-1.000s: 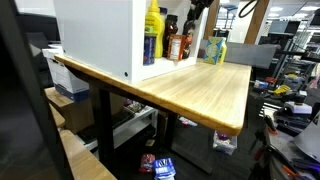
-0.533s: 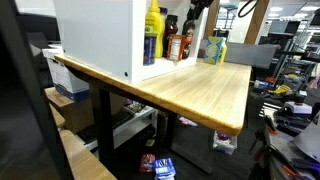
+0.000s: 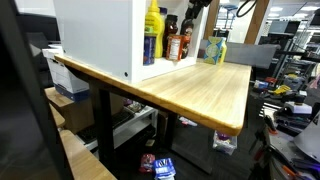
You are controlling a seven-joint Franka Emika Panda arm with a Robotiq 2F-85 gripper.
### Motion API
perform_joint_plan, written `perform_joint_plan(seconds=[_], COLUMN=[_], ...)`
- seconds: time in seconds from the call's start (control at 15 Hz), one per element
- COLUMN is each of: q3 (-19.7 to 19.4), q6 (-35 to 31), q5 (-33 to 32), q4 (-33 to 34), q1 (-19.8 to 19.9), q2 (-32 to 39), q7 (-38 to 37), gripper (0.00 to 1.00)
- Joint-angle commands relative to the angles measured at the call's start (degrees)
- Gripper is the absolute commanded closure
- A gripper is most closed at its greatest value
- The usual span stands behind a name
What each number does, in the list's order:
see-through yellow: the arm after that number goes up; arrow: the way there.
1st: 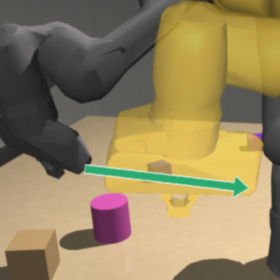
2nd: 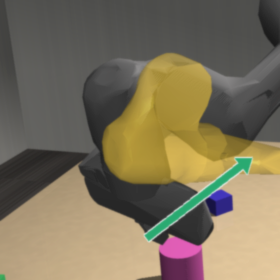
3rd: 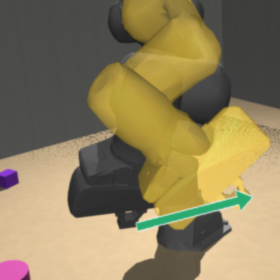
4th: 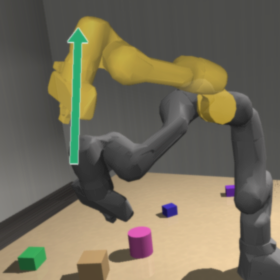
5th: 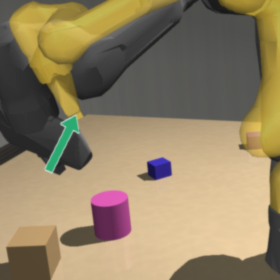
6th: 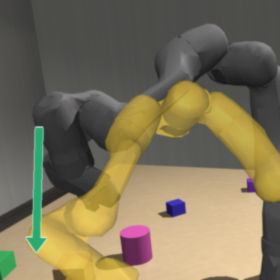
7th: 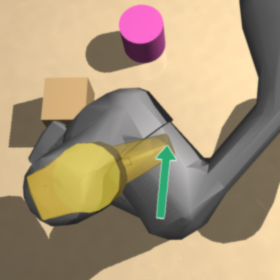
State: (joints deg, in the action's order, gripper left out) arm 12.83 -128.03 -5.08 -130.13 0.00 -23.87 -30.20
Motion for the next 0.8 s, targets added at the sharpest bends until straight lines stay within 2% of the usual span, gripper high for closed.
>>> perform_joint_plan(seconds=[0.0,0.73], q3=[0.5,0.7], q6=[-1.8,-1.0], q5=[-1.4,-1.2], q4=[1.8,3.3], q1=[0.7,-0.5], q2=[2.0,4.7], q7=[-1.0,1.9], gripper=[0.92,0.92])
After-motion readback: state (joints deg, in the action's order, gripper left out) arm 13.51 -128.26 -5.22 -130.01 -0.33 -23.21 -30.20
